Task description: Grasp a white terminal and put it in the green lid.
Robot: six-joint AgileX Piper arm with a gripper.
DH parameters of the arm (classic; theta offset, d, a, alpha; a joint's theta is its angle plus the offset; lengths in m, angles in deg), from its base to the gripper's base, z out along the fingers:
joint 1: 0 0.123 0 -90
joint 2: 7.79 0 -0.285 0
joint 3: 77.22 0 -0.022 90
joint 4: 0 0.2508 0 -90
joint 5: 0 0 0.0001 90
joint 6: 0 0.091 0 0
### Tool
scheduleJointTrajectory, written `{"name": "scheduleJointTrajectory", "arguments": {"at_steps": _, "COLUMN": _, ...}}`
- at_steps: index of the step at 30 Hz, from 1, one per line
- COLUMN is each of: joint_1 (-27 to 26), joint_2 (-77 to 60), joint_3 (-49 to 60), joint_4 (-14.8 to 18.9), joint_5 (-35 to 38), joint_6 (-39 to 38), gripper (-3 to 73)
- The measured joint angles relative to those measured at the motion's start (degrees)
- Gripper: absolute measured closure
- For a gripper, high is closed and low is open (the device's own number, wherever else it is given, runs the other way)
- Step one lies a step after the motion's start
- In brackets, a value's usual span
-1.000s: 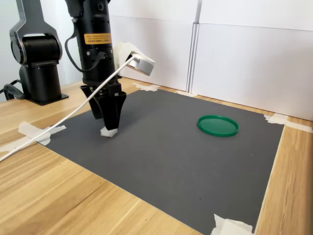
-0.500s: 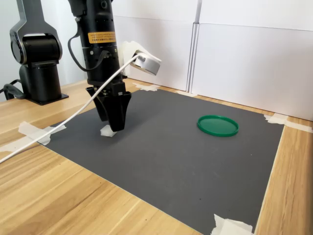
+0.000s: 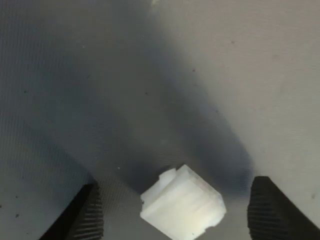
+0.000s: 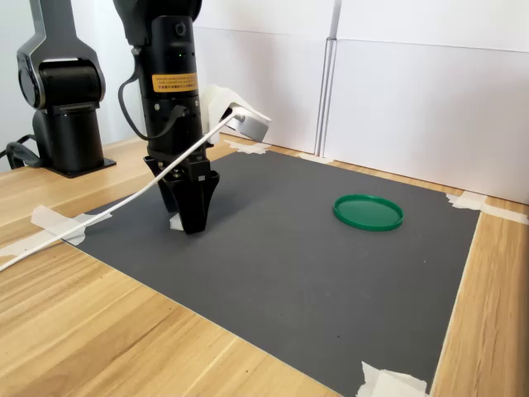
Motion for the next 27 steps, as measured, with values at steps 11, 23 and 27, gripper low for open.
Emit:
{"name": "scheduleJointTrajectory", "arguments": {"at_steps": 11, "joint_1": 0.0, "joint_2": 0.1, "joint_3": 0.0, "joint_4": -0.4, "joint_5": -0.4, "joint_6": 0.0, "gripper": 3.1}}
{"name": "scheduleJointTrajectory", "arguments": {"at_steps": 23, "joint_1": 0.0, "joint_2": 0.1, "joint_3": 0.0, "joint_4": -1.1, "joint_5": -1.0, "joint_6": 0.9, "gripper": 13.7}}
{"name": "scheduleJointTrajectory", "arguments": {"at_steps": 27, "joint_1": 0.0, "joint_2": 0.2, "joint_3": 0.0, "joint_4": -1.6, "joint_5": -1.0, "joint_6": 1.0, "gripper": 23.3}}
